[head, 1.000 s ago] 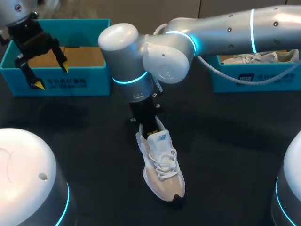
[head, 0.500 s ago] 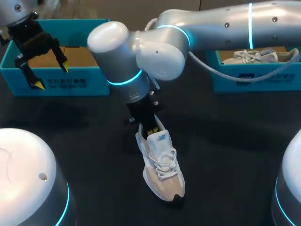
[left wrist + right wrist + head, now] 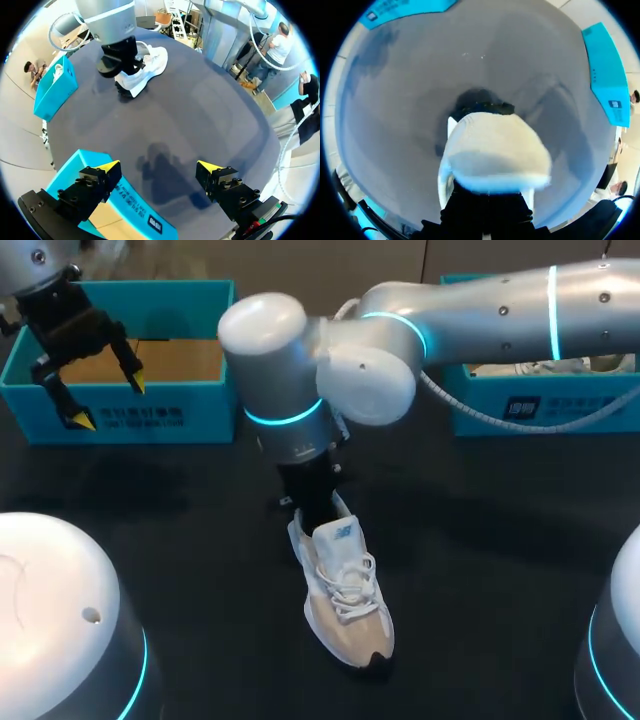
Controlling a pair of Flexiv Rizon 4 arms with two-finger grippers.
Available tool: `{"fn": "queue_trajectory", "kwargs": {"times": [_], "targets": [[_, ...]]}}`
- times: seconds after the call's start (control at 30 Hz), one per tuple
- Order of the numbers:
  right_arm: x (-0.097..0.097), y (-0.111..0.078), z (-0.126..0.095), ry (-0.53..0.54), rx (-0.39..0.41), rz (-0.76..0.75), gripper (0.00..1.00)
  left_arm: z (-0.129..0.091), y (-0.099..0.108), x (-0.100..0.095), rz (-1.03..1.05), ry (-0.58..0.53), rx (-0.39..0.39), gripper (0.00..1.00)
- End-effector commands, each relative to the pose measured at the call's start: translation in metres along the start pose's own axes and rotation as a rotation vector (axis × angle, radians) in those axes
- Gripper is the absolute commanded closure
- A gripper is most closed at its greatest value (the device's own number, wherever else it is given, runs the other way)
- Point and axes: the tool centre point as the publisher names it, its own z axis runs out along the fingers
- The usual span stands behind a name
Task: Take the shoe out of the shoebox, open the shoe tongue, remove and reinsert the insole, then place the shoe into the shoebox
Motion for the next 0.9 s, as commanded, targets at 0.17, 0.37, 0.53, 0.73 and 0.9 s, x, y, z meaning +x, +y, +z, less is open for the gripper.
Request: {"fn": "queue_trajectory", "kwargs": {"times": [0.17, 0.37, 0.53, 0.73, 0.9], "targets": [[-0.026, -0.018, -0.039, 0.045, -0.073, -0.031, 1.0, 0.0, 0.0, 0.0, 0.001, 0.001, -0.001, 0.0], [-0.027, -0.018, -0.04, 0.011, -0.068, -0.052, 1.0, 0.0, 0.0, 0.0, 0.001, 0.001, -0.001, 0.0], [-0.018, -0.016, -0.03, -0.023, -0.058, -0.073, 1.0, 0.0, 0.0, 0.0, 0.001, 0.001, -0.001, 0.0], [-0.008, -0.015, -0.021, -0.066, -0.06, -0.091, 1.0, 0.0, 0.0, 0.0, 0.001, 0.001, -0.001, 0.0], [-0.007, -0.015, -0.013, -0.115, -0.058, -0.095, 1.0, 0.0, 0.0, 0.0, 0.001, 0.001, -0.001, 0.0]]}}
